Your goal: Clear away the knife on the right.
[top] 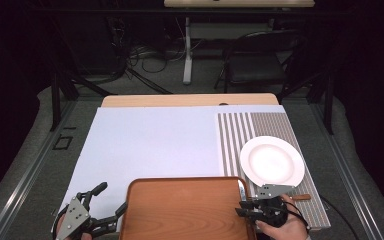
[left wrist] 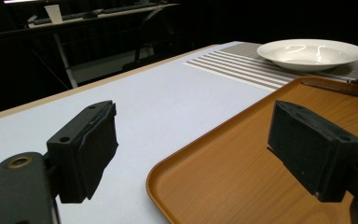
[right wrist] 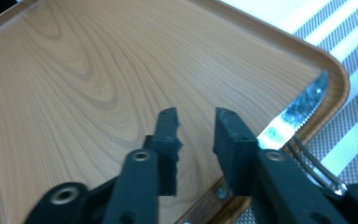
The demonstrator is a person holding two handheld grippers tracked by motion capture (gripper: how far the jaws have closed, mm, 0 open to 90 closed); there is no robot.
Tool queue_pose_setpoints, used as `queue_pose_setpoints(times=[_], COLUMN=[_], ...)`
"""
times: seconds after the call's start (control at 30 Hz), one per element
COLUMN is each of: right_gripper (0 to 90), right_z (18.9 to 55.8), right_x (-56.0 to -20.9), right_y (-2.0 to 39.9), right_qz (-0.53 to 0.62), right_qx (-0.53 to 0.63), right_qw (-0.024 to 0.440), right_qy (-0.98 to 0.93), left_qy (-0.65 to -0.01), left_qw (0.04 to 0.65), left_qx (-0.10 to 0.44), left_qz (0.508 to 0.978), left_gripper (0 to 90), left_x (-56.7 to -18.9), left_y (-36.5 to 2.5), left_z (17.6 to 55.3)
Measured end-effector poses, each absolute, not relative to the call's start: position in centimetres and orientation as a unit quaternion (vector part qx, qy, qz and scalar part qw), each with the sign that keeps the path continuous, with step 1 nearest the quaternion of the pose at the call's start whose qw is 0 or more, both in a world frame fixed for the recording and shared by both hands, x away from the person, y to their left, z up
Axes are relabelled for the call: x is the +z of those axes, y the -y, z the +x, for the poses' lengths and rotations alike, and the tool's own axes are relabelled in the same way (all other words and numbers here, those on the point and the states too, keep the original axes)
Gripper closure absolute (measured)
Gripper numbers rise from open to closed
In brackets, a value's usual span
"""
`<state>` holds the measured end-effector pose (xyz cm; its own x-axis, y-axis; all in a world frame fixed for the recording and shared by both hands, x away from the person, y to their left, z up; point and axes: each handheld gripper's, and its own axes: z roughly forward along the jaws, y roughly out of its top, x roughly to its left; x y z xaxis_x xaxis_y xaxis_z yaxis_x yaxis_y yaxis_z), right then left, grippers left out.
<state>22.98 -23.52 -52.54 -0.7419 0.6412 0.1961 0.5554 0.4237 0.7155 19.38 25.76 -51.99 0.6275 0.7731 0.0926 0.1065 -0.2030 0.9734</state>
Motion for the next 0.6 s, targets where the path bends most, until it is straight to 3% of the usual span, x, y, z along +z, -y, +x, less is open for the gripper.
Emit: queue_pose_setpoints(times=[0.2, 0.37, 0.43, 0.6], right_gripper=[52.0, 49.0, 46.6, 33.9], right_z=[23.1, 23.2, 23.2, 23.4], right_x=[-52.3, -52.0, -51.4, -50.9], right_y=[23.6, 23.9, 24.3, 25.2], right_qz=[0.326, 0.305, 0.285, 0.289], right_qx=[0.419, 0.42, 0.41, 0.384], right_qw=[0.082, 0.099, 0.13, 0.123], right_qy=[-0.844, -0.849, -0.857, -0.868], left_qy=[-0.309, -0.312, -0.313, -0.313], left_qw=[0.552, 0.552, 0.553, 0.553], left_qx=[0.302, 0.302, 0.302, 0.302], left_qz=[0.713, 0.712, 0.711, 0.711], left_gripper=[15.2, 15.2, 15.2, 15.2], left_x=[-52.0, -52.0, -52.0, -52.0], left_y=[-25.8, -25.8, -25.8, -25.9], left_z=[19.4, 19.4, 19.4, 19.4])
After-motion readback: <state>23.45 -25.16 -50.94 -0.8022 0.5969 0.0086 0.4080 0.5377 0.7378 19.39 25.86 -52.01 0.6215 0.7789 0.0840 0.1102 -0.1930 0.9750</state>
